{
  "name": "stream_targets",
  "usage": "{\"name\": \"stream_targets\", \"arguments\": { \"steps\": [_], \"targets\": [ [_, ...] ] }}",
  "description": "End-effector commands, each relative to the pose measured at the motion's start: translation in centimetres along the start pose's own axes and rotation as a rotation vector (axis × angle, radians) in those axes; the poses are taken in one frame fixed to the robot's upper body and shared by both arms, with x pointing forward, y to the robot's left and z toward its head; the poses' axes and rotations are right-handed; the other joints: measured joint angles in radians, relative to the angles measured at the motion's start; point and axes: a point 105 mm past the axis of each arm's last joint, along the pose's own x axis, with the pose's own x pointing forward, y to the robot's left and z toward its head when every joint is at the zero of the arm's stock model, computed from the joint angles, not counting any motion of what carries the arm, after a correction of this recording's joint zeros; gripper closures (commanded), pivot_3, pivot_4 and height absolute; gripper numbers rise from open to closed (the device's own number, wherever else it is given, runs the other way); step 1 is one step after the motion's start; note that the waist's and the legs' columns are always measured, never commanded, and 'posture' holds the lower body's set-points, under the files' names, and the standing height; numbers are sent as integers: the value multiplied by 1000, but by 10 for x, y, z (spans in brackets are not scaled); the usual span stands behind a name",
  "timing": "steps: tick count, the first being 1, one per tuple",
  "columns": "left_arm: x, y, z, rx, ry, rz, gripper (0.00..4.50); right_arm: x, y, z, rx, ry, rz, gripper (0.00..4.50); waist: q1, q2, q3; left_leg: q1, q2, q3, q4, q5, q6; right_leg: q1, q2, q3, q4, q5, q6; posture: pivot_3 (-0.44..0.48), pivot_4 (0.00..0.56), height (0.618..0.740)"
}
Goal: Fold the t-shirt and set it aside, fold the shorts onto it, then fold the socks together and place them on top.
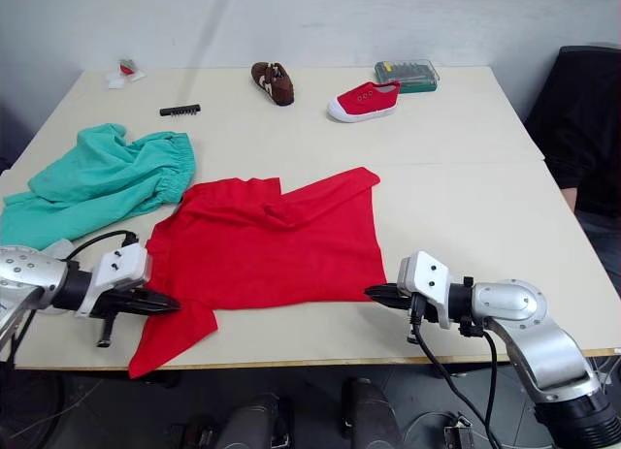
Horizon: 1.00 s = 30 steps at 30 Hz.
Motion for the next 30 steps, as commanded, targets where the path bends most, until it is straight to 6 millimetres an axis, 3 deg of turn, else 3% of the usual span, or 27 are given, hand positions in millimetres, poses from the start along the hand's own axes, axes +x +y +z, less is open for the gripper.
{"name": "stream_targets", "arguments": {
  "steps": [1,3,5,9,12,14,27,30],
  "targets": [
    [-24,14,-23,36,92,87,4420,-1,1,10,-21,-39,-5,4500,1,0,0,0,0,0,0,-1,1,0,0,0,0,0,0,0,150,740],
    [-38,17,-30,26,101,102,4420,-1,2,9,-18,-39,-2,4500,1,0,0,0,0,0,0,-1,2,0,0,0,0,0,-1,0,150,740],
    [-46,9,-24,35,41,52,4420,-1,4,7,-14,-38,3,4500,0,-1,0,0,0,0,0,-2,2,0,0,0,0,0,-1,0,150,740],
    [-47,-21,3,98,-155,-106,4420,1,8,8,-13,-46,25,4500,0,-1,0,-1,0,1,0,-2,2,0,-1,-1,0,-1,-1,0,150,740],
    [-47,-33,3,142,-162,-143,4420,1,12,15,-13,-66,63,4500,0,-1,0,-1,1,1,1,-2,2,0,-1,0,0,-1,-1,0,150,740],
    [-47,-37,-2,180,-129,-159,4038,0,17,25,-7,-91,105,4500,0,-1,0,0,1,1,1,-3,2,0,-1,0,0,-1,-1,0,150,740],
    [-39,-51,-28,408,-15,-247,34,-1,35,37,-17,-79,235,58,0,-1,-1,0,2,1,1,-4,2,0,0,-1,0,-1,-2,0,150,740],
    [-30,-48,-19,513,-52,-236,12,3,31,43,-23,-94,204,22,1,-1,-1,0,2,1,1,-4,2,0,0,-1,0,-1,-2,0,150,740]
  ]
}}
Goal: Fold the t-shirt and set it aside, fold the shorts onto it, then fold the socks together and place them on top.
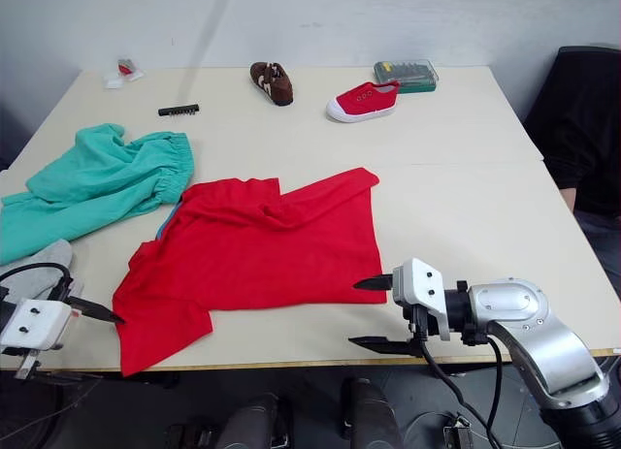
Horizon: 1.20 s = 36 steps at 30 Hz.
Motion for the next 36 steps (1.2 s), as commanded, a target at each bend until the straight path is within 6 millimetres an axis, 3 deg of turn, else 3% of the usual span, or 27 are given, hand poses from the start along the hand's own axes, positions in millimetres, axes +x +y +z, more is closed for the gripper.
{"name": "stream_targets", "arguments": {
  "steps": [1,12,21,29,36],
  "targets": [
    [4,1,5,108,-8,-47,12,3,0,13,-38,-26,-1,22,0,-1,-1,0,0,0,0,0,0,0,0,0,0,0,0,0,150,740],
    [29,13,1,262,5,-93,12,3,-1,16,0,-50,-49,22,-1,-3,-2,0,0,1,0,0,0,0,0,0,0,0,0,0,150,740],
    [36,14,-7,255,7,-102,2267,-1,-6,15,12,-48,-97,0,18,5,-6,1,0,-1,0,2,0,1,0,-1,2,1,-1,0,150,740],
    [25,23,6,-47,-124,-66,4436,-5,-11,7,40,-37,-122,0,28,6,-6,0,0,-1,0,7,1,1,1,-1,1,1,-1,0,150,740],
    [17,25,14,-231,-190,-51,4472,-5,-14,0,41,-21,-128,0,25,4,-7,-1,0,-1,0,4,1,0,1,-2,1,1,-1,0,150,740]
  ]
}}
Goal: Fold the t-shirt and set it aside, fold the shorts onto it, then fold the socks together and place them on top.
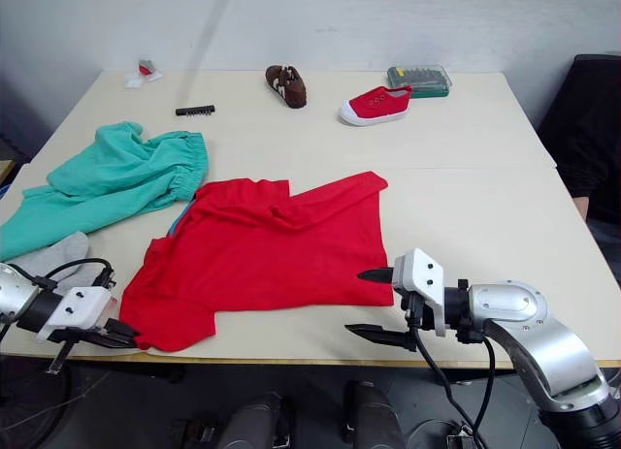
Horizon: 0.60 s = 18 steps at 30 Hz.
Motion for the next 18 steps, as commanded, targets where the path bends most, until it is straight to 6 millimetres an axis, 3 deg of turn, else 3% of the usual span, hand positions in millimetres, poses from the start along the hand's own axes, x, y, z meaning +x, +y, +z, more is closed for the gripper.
{"name": "stream_targets", "arguments": {
  "steps": [1,10,18],
  "targets": [
    [-8,3,14,-55,-81,7,4472,-2,-2,6,-42,-13,-10,0,1,0,0,0,0,0,0,0,0,0,0,0,0,0,0,0,150,740],
    [-15,1,27,-171,-136,-28,4472,-1,-4,2,-45,-1,-19,0,0,-1,0,-1,-1,0,0,-1,1,0,-1,0,-1,0,0,0,150,740],
    [-4,2,26,-163,-142,-10,4472,0,-3,3,-38,-12,-32,0,-16,-1,0,0,1,0,0,-2,-1,0,0,0,-1,-1,-1,0,150,740]
  ]
}}
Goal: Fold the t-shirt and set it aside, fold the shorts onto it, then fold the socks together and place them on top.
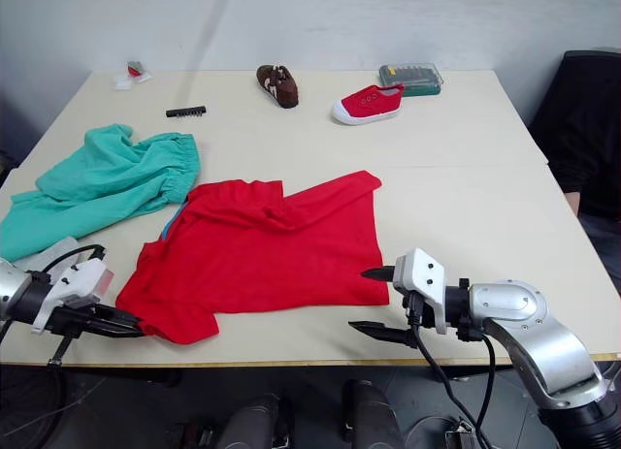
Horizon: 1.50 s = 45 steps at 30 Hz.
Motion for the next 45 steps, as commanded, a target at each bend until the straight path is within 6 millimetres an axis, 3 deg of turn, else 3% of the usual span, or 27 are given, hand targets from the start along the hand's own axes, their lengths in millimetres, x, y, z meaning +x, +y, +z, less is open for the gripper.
{"name": "stream_targets", "arguments": {
  "steps": [1,5,13,17,22,27,35,38,41,45],
  "targets": [
    [1,1,8,-5,-55,-11,4472,0,1,7,-25,-28,-7,0,-3,0,0,0,0,0,0,0,0,0,0,0,0,0,0,0,150,740],
    [-1,12,15,-136,-170,45,4472,-3,-1,1,-37,1,-35,0,-7,-1,0,0,0,0,0,0,0,0,0,0,0,0,0,0,150,740],
    [-22,42,24,-348,-384,199,4472,-3,-23,-36,-346,181,-110,0,-11,-3,0,0,0,0,0,1,-1,0,0,0,1,0,0,0,150,740],
    [-23,42,22,-353,-382,215,4500,5,-28,-51,-426,206,-118,882,-17,-4,-1,1,0,1,0,4,-8,0,1,1,1,-1,1,0,150,740],
    [-26,45,23,-371,-410,246,4500,11,-37,-53,-486,199,-137,2632,-20,-8,-3,2,1,1,1,5,-10,0,1,1,2,-1,0,0,150,740],
    [-33,47,26,-394,-445,278,4500,5,-37,-51,-480,189,-115,4414,-19,-8,-3,2,1,0,1,5,-10,0,0,2,3,-1,0,0,150,740],
    [-41,39,36,-435,-473,240,4500,-10,0,-40,-354,137,74,4462,-8,-8,-3,1,1,0,0,5,-9,0,0,1,2,-1,-1,0,150,740],
    [-39,17,35,-472,-414,124,4500,-20,23,-36,-280,145,172,4462,-12,-8,-2,1,1,0,0,4,-9,0,0,1,2,-1,-1,0,150,740],
    [-37,7,33,-498,-400,80,4500,-26,31,-35,-216,153,195,4462,-12,-8,-2,2,2,0,0,3,-9,0,1,1,2,-2,-2,0,150,740],
    [-39,24,40,-514,-473,157,4500,-30,28,-27,-67,107,177,4462,-5,-8,-2,2,2,-1,0,1,-6,0,1,1,2,-2,-3,0,150,740]
  ]
}}
